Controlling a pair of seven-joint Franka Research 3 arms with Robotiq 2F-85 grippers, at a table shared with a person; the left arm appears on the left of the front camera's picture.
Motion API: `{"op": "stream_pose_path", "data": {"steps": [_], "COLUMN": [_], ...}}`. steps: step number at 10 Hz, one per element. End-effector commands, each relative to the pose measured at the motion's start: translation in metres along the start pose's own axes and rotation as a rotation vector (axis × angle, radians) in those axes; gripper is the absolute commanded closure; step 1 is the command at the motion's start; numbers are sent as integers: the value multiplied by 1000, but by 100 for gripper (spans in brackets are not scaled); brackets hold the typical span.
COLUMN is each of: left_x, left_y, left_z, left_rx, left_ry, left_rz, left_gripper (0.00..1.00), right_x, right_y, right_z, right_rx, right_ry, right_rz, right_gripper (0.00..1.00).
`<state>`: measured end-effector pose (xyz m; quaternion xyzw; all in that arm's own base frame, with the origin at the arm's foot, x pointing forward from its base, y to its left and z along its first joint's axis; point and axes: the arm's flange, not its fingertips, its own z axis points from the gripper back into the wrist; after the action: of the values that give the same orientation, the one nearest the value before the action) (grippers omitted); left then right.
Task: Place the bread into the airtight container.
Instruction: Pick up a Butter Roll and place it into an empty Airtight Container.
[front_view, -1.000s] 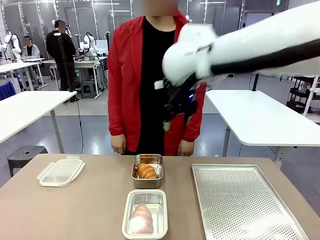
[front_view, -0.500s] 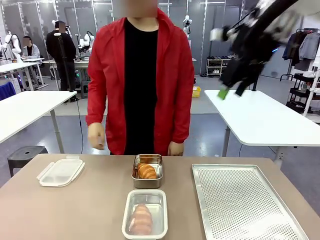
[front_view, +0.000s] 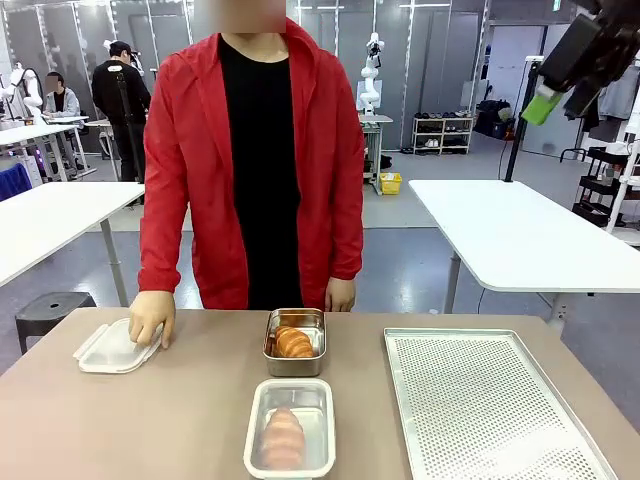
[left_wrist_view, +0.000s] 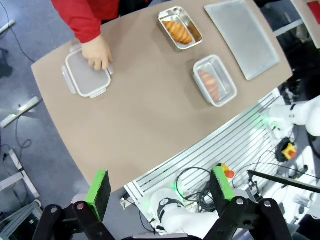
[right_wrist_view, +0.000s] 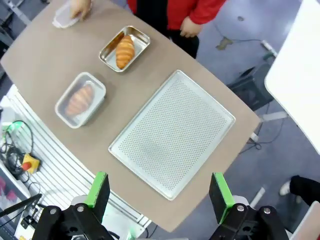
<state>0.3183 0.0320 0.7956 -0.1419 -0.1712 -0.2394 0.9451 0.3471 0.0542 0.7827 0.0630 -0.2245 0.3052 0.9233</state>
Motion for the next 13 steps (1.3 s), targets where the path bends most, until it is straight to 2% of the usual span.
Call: {"op": "stream_pose_path", "data": {"steps": [1,3,4,13], "left_x": [-1,-1,-1,-1], "left_y": [-1,-1,-1,-1], "left_z": [0,0,0,0], "left_rx": [-2,-2,-2,-2], "left_ry": [2,2,2,2], "left_rz": [-10,-10,-10,-10], "left_gripper": [0,0,0,0], "right_x": [3,-14,0,0], "right_y": [11,14,8,8], "right_z": [6,22,13,13], "right_rx": [-65,-109,-66,-66], "right_ry": [56,-31,18,18], "right_rz": [-35,-53,-8,-8], "right_gripper": [0,0,0,0]}}
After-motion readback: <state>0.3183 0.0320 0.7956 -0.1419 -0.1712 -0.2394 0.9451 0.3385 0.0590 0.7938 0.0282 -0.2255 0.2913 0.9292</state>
